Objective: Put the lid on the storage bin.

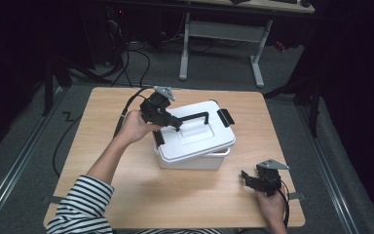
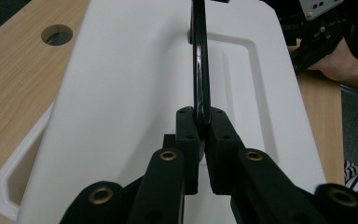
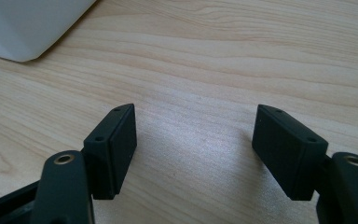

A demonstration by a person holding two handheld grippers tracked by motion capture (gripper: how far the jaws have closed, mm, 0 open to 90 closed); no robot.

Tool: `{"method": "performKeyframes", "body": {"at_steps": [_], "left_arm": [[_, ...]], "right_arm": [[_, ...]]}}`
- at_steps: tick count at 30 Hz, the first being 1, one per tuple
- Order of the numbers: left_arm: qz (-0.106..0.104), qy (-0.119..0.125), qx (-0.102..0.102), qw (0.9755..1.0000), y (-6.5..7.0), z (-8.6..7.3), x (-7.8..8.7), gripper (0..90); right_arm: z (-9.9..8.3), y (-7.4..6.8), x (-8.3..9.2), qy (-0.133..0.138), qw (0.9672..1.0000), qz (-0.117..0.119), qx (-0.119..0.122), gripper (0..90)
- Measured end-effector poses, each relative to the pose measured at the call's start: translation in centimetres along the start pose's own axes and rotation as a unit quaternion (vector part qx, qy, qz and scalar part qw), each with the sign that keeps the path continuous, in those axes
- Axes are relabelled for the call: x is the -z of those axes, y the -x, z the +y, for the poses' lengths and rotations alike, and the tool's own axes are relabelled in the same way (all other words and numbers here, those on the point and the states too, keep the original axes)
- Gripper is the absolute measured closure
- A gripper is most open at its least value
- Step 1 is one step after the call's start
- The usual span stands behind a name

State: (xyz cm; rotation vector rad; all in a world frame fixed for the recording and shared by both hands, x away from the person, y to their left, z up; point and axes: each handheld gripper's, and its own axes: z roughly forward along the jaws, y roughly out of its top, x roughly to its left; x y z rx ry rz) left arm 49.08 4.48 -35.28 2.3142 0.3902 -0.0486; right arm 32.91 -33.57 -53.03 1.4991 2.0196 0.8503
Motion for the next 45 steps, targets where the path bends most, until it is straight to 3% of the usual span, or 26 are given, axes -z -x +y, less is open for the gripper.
{"method": "performKeyframes", "body": {"at_steps": [13, 26, 28, 34, 39, 45], "left_arm": [[-0.012, -0.008, -0.002, 0.9999, -0.6, -0.3, -0.1, 85.0], [-0.002, -0.005, -0.003, 1.0000, -0.5, -0.5, 0.0, 84.3], [0.006, 0.000, 0.000, 1.0000, -0.5, -0.5, 0.0, 83.4], [0.013, 0.015, 0.017, 0.9997, -0.9, -0.8, 0.0, 76.7], [0.019, 0.023, 0.025, 0.9993, -0.8, -1.0, 0.0, 69.6], [0.036, 0.040, 0.042, 0.9977, -0.6, -1.5, 0.5, 53.5]], "right_arm": [[0.0, 0.0, 0.0, 0.000, 1.0000, 0.000, 0.001, 30.8], [0.0, 0.0, 0.0, 0.000, 1.0000, 0.002, 0.003, 30.6], [0.1, 0.0, -0.2, -0.002, 0.9999, 0.007, 0.009, 26.4], [0.7, 0.1, -0.1, -0.029, 0.9993, 0.020, 0.014, 25.5], [1.0, 0.1, 0.3, -0.017, 0.9986, 0.049, 0.005, 38.4], [2.3, 0.1, 1.6, 0.005, 0.9965, 0.083, 0.010, 55.3]]}}
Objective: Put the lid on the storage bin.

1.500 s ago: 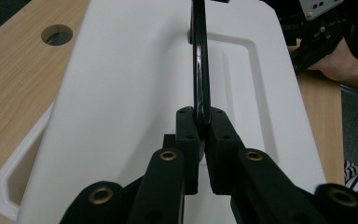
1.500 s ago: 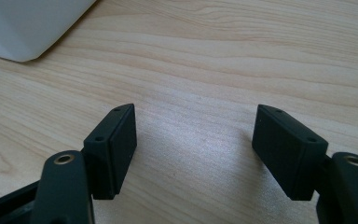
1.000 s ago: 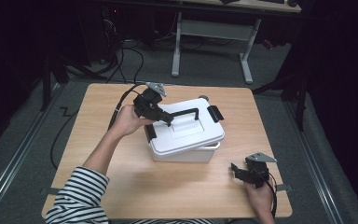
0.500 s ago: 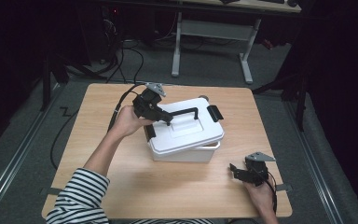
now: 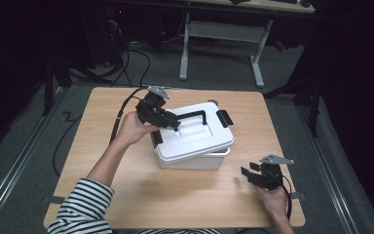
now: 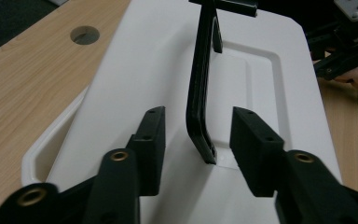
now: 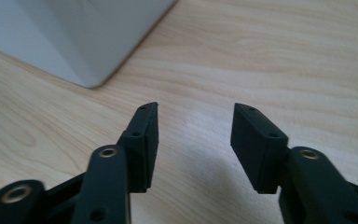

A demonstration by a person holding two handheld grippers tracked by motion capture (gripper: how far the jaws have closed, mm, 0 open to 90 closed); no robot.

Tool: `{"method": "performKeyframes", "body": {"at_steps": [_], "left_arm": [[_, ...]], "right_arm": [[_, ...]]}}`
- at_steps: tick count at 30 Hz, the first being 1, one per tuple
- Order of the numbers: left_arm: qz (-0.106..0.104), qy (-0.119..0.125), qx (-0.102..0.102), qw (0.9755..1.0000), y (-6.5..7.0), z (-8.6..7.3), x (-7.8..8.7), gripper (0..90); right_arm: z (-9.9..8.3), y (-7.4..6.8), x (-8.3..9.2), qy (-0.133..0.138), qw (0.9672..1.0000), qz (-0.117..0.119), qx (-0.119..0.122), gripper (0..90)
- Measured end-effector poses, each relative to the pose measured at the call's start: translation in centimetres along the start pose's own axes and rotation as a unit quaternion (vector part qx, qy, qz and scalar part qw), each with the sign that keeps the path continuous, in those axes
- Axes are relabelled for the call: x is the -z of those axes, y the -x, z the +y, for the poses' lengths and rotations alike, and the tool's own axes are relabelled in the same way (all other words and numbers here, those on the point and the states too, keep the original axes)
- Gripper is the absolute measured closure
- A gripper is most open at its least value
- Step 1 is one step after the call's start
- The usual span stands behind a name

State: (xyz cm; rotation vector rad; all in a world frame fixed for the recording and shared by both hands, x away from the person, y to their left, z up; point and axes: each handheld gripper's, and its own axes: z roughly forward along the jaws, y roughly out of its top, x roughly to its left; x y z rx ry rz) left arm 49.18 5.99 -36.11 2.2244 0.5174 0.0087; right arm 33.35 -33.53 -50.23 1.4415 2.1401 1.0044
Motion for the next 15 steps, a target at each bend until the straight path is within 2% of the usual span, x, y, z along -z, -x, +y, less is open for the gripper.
{"method": "performKeyframes", "body": {"at_steps": [3, 8, 12, 15], "left_arm": [[0.014, 0.016, 0.007, 0.9998, 0.2, -0.4, 0.7, 45.1], [0.029, 0.052, 0.023, 0.9980, 1.0, -1.3, 2.4, 40.9], [0.061, 0.063, 0.047, 0.9950, 1.8, -2.5, 3.4, 40.2], [0.083, 0.068, 0.076, 0.9913, 2.2, -3.7, 4.1, 40.3]], "right_arm": [[1.0, -0.2, 0.7, 0.006, 0.9998, 0.018, 0.010, 62.0], [3.1, -0.1, 1.7, 0.021, 0.9989, 0.039, 0.015, 70.3], [5.2, 0.2, 2.2, 0.035, 0.9979, 0.050, 0.020, 75.3], [6.7, 0.4, 2.5, 0.047, 0.9972, 0.053, 0.023, 77.9]]}}
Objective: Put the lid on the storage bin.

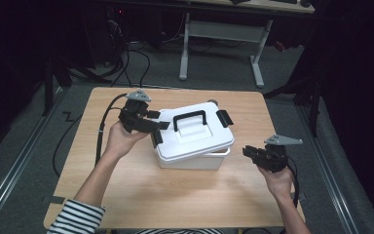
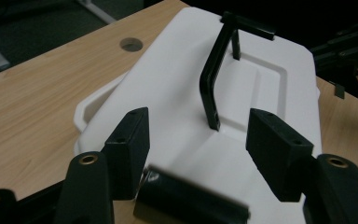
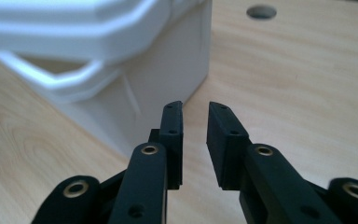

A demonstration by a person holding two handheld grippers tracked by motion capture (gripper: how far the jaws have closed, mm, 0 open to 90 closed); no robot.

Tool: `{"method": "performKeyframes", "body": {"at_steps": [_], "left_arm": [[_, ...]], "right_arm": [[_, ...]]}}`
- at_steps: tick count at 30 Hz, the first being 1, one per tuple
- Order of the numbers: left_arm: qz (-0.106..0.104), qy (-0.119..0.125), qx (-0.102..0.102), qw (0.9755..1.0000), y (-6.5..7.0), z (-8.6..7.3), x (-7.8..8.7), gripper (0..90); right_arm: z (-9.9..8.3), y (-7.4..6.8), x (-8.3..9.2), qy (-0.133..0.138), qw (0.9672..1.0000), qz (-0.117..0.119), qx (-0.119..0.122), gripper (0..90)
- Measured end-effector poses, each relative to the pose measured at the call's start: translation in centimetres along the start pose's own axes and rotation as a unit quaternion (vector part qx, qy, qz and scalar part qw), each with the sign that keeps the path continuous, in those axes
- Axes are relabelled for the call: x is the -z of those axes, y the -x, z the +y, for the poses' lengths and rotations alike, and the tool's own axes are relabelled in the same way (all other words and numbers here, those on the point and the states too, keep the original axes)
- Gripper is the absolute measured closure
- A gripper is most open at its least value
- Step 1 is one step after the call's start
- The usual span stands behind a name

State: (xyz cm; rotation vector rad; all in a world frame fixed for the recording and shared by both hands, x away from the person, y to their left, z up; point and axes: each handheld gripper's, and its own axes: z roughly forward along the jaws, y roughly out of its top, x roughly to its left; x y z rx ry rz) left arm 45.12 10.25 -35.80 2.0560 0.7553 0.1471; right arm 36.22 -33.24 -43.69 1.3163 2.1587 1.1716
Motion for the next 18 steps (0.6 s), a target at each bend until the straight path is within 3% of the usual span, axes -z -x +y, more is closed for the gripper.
{"method": "performKeyframes", "body": {"at_steps": [6, 8, 18], "left_arm": [[0.054, -0.007, 0.046, 0.9975, 0.1, -2.4, 1.3, 40.5], [0.059, -0.009, 0.059, 0.9964, 0.1, -3.1, 1.6, 40.4], [0.121, -0.023, 0.098, 0.9875, -0.5, -5.0, 0.9, 47.8]], "right_arm": [[2.5, 0.2, -0.2, 0.008, 0.9999, 0.006, 0.008, 84.5], [3.1, 0.0, -0.4, 0.004, 0.9998, 0.008, 0.015, 86.0], [4.9, -0.4, -1.9, -0.012, 0.9996, 0.006, 0.027, 88.2]]}}
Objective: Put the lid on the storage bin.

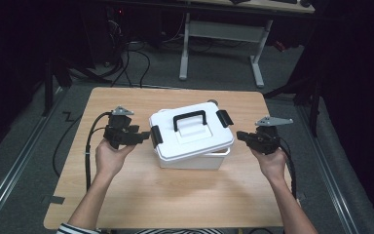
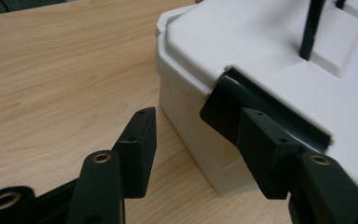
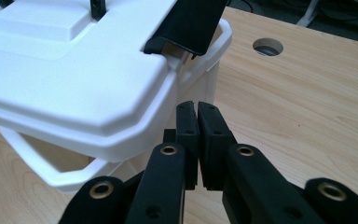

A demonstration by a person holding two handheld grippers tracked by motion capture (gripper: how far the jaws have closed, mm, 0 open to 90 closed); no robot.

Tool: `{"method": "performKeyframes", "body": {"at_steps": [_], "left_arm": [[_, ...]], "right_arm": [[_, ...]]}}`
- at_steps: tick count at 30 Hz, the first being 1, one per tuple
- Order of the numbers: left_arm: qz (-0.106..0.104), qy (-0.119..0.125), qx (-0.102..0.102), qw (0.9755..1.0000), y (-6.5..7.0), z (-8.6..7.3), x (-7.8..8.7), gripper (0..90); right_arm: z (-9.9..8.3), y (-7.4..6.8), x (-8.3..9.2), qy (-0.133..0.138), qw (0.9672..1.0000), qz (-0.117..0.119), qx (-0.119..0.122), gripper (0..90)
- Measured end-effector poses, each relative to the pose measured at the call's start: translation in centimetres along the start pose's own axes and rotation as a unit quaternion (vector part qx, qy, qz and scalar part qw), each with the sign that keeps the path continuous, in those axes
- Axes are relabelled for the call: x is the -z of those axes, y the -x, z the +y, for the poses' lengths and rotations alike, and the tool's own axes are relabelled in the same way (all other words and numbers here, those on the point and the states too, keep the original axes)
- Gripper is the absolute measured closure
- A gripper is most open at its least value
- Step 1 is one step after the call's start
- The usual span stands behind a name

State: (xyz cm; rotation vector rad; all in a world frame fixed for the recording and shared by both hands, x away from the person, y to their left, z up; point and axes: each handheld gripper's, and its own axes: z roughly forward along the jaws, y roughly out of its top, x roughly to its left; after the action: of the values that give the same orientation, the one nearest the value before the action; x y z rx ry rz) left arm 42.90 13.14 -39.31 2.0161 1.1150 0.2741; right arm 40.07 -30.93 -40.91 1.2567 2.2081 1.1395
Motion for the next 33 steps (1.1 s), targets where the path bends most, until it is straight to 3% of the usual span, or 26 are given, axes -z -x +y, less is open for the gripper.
{"method": "performKeyframes", "body": {"at_steps": [5, 10, 21, 33], "left_arm": [[0.011, 0.016, 0.031, 0.9993, -1.1, 0.3, -0.6, 54.0], [0.018, 0.005, 0.045, 0.9988, -1.8, 0.8, -1.6, 59.5], [0.013, -0.015, 0.036, 0.9992, -1.4, 1.5, -2.7, 80.1], [0.000, -0.022, 0.029, 0.9993, -1.5, 1.8, -3.2, 88.3]], "right_arm": [[0.0, 0.0, -0.6, -0.010, 1.0000, -0.002, 0.002, 88.9], [0.1, 0.2, -1.0, -0.013, 0.9999, 0.005, -0.001, 90.0], [1.2, -0.2, -1.5, -0.024, 0.9996, 0.004, 0.013, 90.0], [1.2, -0.2, -1.8, -0.035, 0.9992, 0.006, 0.020, 90.0]]}}
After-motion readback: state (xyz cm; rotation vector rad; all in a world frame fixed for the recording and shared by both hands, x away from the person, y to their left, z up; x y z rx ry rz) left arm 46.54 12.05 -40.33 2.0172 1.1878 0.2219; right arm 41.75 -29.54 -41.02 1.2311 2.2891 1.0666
